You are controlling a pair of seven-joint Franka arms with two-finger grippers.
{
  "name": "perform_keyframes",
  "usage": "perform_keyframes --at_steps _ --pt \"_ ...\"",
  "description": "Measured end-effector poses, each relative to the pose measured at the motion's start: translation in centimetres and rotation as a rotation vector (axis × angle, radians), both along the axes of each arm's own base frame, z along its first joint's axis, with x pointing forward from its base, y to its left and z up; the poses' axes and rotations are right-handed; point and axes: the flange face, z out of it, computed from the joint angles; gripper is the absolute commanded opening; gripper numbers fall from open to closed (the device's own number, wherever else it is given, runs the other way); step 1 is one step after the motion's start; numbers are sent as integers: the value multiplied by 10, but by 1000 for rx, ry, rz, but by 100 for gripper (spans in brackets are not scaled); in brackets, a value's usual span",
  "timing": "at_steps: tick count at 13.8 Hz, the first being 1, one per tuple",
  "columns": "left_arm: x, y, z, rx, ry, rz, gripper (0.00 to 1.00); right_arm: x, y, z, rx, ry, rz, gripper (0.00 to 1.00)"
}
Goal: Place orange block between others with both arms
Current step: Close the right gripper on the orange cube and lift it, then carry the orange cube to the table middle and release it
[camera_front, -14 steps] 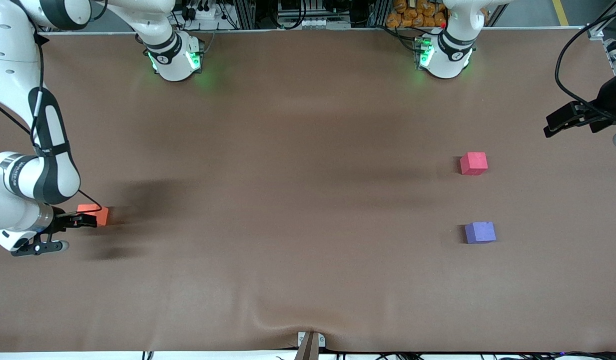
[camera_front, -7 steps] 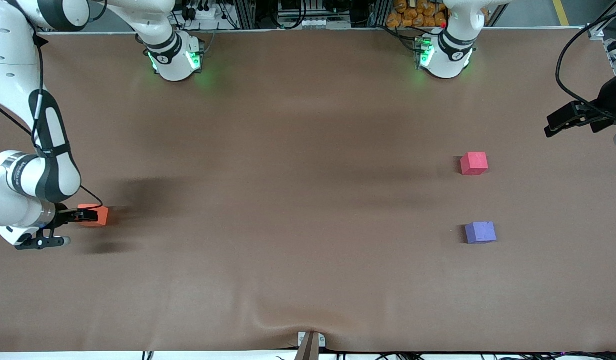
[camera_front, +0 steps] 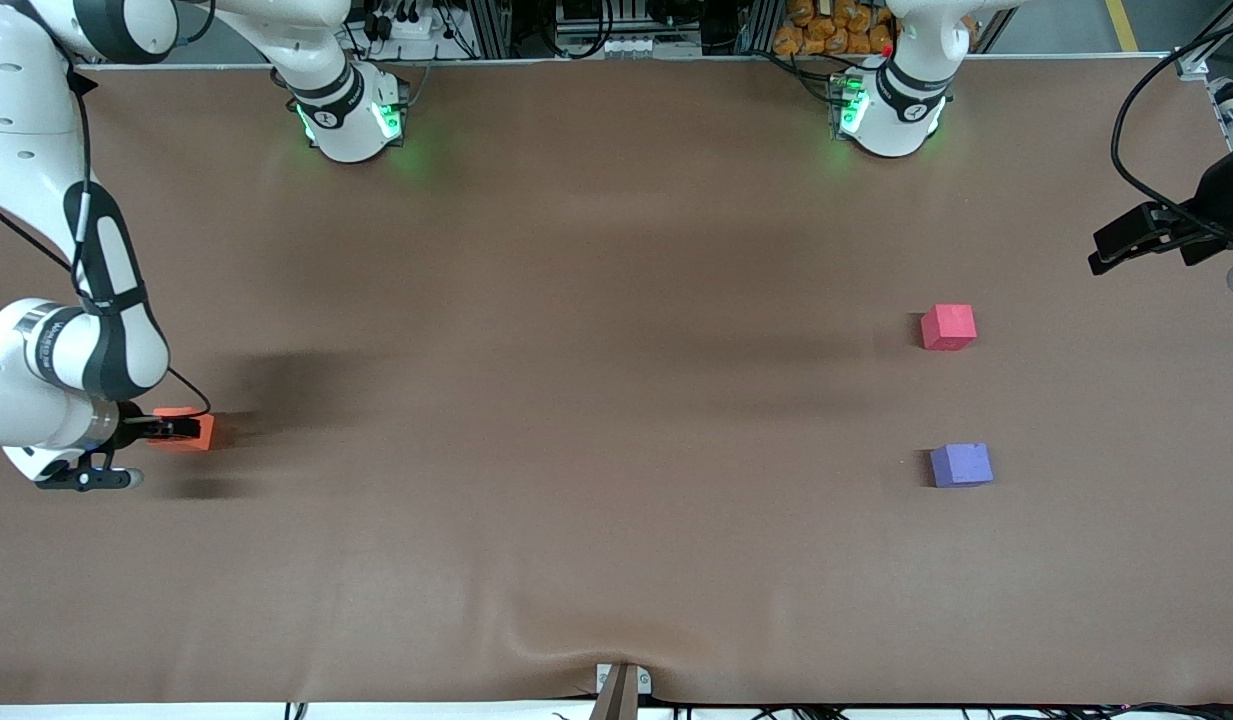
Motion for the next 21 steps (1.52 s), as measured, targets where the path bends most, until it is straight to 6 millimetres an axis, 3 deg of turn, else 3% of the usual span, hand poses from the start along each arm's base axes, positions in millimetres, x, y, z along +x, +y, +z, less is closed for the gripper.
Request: perform_keyframes --at_steps 1,2,5,6,10,12,14,17,19,21 --pt "0 0 0 0 0 0 100 0 3 -1 0 1 -2 100" --pt "0 0 0 0 0 0 100 0 4 -2 -1 1 -3 69" --pt "0 0 0 0 0 0 100 0 3 -2 -3 -4 -5 6" --pt "0 0 0 0 0 0 100 0 3 -2 -4 -6 -12 0" --pt "0 0 0 0 0 0 100 -1 0 0 -10 -11 -50 0" --pt "0 0 0 0 0 0 100 6 14 4 -10 -19 -75 0" --pt "0 -1 0 0 0 -1 100 23 68 23 -10 22 -86 0" --pt "0 -2 0 0 1 -4 100 46 187 81 10 97 -60 0" --pt "0 -3 0 0 1 -5 100 48 265 114 78 112 -1 0" --pt "0 -2 -1 0 1 -4 100 38 340 125 119 122 90 0"
